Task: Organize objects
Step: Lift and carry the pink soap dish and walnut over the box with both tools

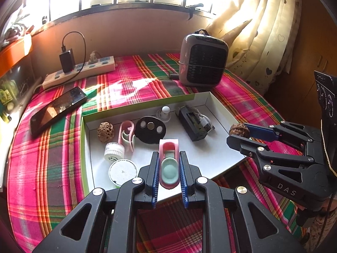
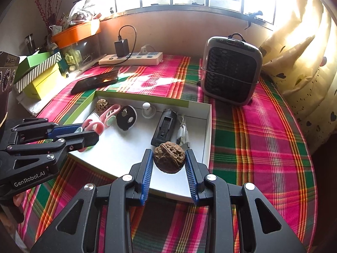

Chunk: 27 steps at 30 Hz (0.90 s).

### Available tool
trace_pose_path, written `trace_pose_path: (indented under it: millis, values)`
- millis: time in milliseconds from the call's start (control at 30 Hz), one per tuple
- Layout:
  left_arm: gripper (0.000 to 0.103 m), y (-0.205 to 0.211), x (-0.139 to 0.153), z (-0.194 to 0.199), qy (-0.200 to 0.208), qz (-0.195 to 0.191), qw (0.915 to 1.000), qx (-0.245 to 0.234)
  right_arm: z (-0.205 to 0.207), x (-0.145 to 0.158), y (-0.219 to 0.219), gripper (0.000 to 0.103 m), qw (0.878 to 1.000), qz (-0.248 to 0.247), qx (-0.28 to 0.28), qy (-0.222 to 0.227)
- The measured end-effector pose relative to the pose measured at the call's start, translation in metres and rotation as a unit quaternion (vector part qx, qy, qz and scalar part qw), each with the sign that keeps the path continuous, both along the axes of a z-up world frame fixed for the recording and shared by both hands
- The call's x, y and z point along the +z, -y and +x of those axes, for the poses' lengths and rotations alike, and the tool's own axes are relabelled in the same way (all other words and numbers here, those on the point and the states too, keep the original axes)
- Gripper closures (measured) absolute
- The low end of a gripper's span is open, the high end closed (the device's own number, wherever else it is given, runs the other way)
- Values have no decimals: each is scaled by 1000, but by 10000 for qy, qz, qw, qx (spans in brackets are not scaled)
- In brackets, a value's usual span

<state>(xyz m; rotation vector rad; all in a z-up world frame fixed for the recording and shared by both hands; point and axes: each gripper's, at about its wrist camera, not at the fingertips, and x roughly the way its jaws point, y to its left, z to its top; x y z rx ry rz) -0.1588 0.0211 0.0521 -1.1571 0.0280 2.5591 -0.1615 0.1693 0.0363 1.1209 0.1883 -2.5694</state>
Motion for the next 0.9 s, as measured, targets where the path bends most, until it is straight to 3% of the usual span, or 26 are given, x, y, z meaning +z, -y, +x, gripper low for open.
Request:
trace_pose_path:
  millis: [900]
  values:
    - [87, -13, -27, -36, 343, -154, 9993, -36, -31, -24, 10, 71, 9983, 505, 112, 270]
